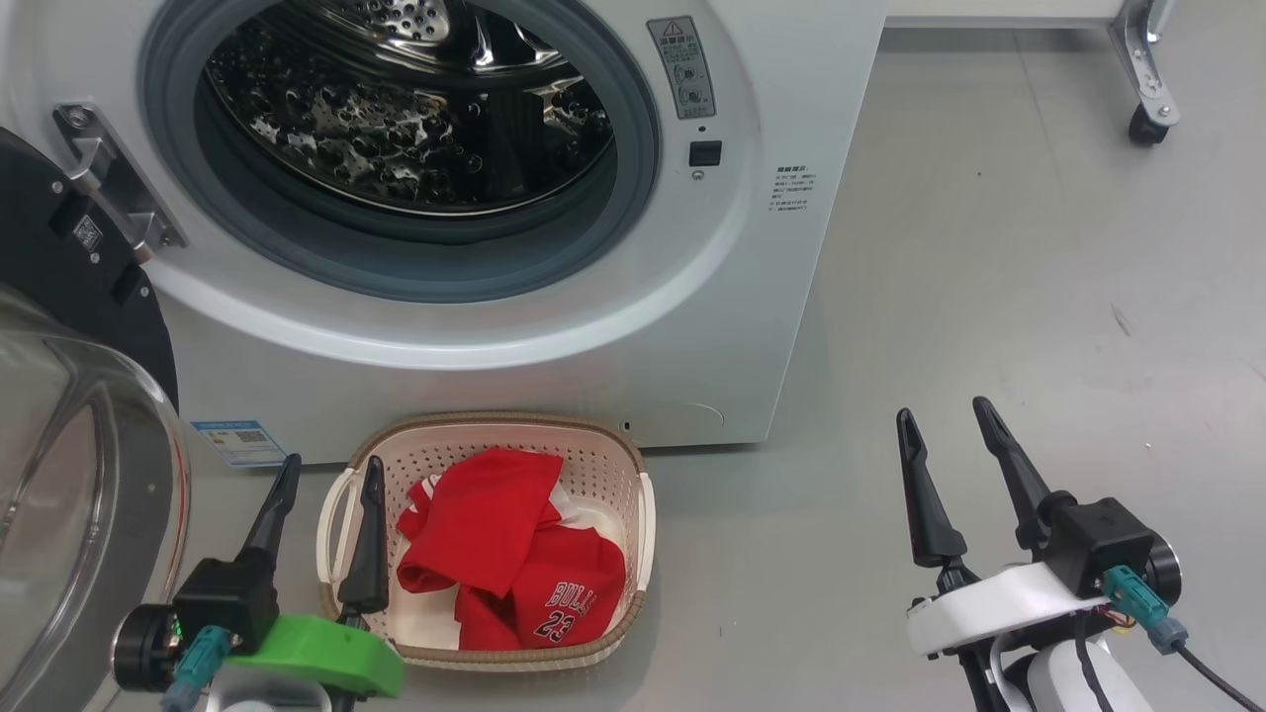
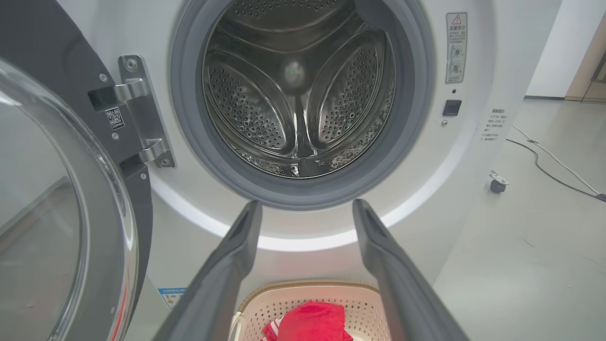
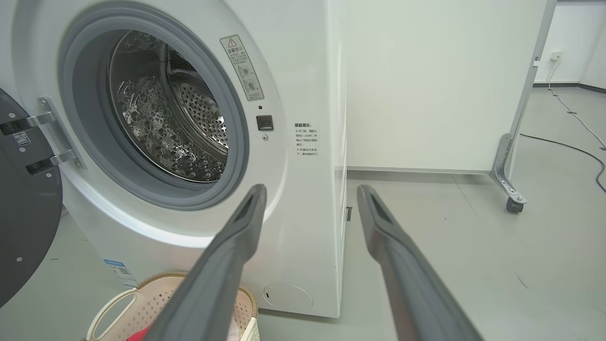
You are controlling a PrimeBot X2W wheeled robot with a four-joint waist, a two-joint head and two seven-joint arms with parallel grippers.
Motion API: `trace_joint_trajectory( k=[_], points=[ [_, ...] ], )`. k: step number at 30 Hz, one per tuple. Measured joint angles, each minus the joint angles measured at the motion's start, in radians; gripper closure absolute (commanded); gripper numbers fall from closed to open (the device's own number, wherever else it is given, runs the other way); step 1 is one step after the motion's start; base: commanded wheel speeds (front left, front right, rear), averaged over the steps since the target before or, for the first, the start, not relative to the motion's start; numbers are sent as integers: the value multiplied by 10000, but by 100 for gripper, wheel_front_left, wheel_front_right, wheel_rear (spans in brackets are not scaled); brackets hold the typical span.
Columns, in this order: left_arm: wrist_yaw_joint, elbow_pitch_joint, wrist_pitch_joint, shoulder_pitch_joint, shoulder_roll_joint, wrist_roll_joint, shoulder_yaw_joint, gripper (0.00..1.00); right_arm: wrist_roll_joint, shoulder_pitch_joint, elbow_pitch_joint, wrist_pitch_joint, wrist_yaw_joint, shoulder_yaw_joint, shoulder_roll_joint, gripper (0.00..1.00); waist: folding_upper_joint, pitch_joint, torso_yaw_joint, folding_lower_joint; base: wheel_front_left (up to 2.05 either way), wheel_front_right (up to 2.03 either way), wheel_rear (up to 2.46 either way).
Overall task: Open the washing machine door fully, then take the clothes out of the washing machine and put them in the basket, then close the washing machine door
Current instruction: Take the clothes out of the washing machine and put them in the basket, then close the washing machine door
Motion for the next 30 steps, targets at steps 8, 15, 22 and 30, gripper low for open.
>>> trace_joint_trajectory(
  k=[8, 15, 22, 30],
  points=[
    [54, -328, 0, 848, 4, 67, -125, 0, -2, 539, 0, 0, -56, 29, 23, 0, 0, -535, -25, 0, 0, 0, 0],
    [82, -598, 2, 1392, 8, 77, -328, 0, 0, 956, 4, 0, -65, 35, 42, 0, 0, -937, -80, 0, 0, 0, 0],
    [182, -965, 94, 1891, 19, 104, -322, 0, 0, 1321, -12, 0, -132, 27, 58, 0, 0, -1196, -118, 0, 0, 0, 0],
    [276, -1365, 190, 2045, 25, 157, -337, 0, 2, 1340, -48, 0, -207, 75, 84, 0, 0, -1248, -189, 0, 0, 0, 0]
  ],
)
